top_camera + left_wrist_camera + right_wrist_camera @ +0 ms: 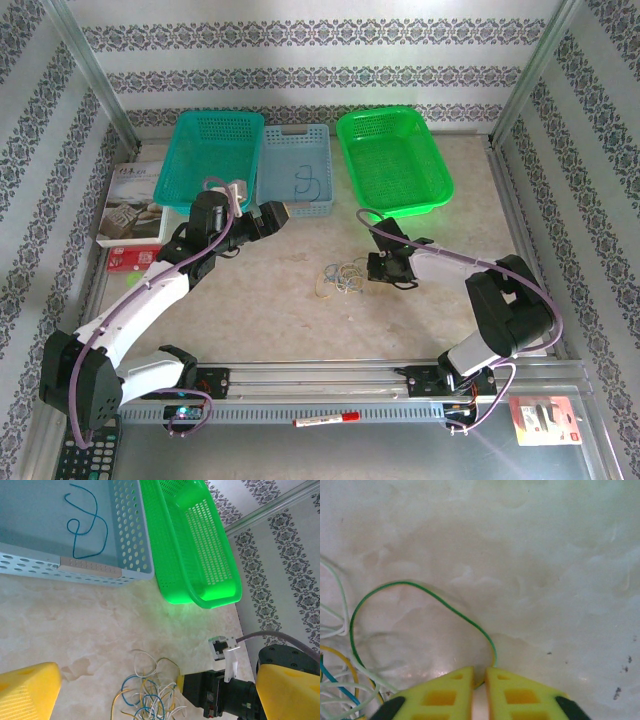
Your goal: Untangle the cables
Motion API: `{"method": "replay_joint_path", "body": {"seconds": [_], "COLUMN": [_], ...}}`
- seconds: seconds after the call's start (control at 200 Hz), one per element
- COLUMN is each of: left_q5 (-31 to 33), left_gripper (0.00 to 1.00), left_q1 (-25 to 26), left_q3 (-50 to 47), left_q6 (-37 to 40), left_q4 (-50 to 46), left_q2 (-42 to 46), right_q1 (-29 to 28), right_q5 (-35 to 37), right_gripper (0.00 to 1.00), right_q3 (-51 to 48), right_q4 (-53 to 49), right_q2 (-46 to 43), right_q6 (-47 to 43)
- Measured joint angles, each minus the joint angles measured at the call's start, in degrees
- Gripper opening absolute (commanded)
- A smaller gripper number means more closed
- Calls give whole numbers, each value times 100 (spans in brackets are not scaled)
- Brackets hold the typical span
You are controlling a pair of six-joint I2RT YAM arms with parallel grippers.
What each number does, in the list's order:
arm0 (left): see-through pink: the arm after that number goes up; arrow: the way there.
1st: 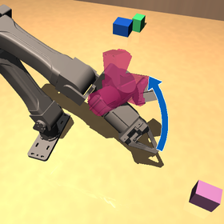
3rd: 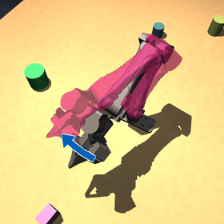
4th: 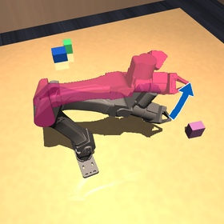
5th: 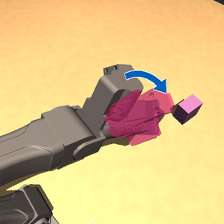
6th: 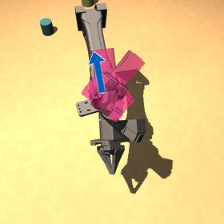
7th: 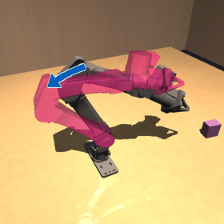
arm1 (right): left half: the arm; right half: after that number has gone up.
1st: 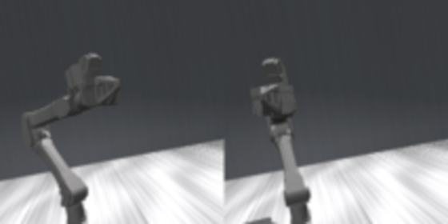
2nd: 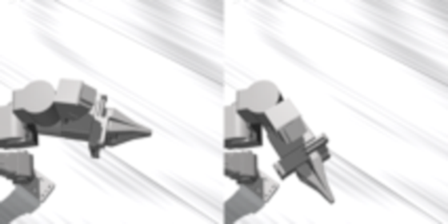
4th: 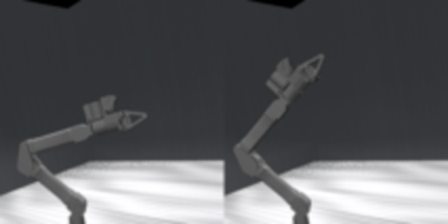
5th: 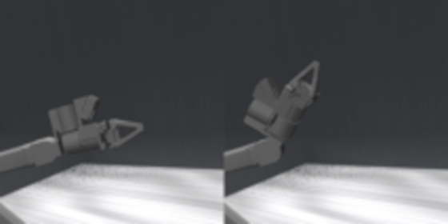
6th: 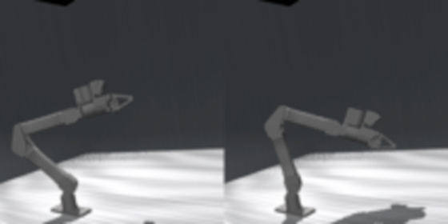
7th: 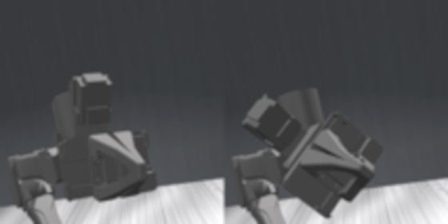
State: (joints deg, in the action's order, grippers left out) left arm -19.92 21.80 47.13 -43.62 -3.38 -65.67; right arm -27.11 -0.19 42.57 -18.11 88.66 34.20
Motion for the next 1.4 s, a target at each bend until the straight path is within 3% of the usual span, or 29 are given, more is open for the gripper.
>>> {"method": "replay_joint_path", "body": {"seconds": [0.075,0.29,0.45,0.724,0.919,1.099,1.219,1.319,1.399], "left_q5": [0,-2,-9,-251,-496,-557,-555,-553,-540], "left_gripper": [100,100,100,100,100,100,100,100,100], "left_q1": [0,0,0,2,129,188,188,199,247], "left_q3": [0,0,-15,-201,-374,-667,-715,-715,-715], "left_q6": [0,0,9,267,597,654,656,660,682], "left_q4": [0,-2,0,2,140,428,507,540,538], "left_q2": [2,2,11,68,127,146,146,146,146], "right_q1": [0,2,0,-72,-437,-636,-518,-308,-170], "right_q5": [-28,-72,-146,-564,-957,-903,-614,-319,-92], "right_gripper": [0,0,0,0,0,0,27,39,41], "right_q3": [-9,-85,-28,778,1373,1740,1543,1086,699], "right_q4": [20,-57,-243,-507,-597,-726,-846,-903,-986], "right_q2": [-17,-238,-957,-1808,-1950,-1952,-1952,-1947,-1886], "right_q6": [33,0,-55,-254,-315,-426,-422,-393,-374]}}
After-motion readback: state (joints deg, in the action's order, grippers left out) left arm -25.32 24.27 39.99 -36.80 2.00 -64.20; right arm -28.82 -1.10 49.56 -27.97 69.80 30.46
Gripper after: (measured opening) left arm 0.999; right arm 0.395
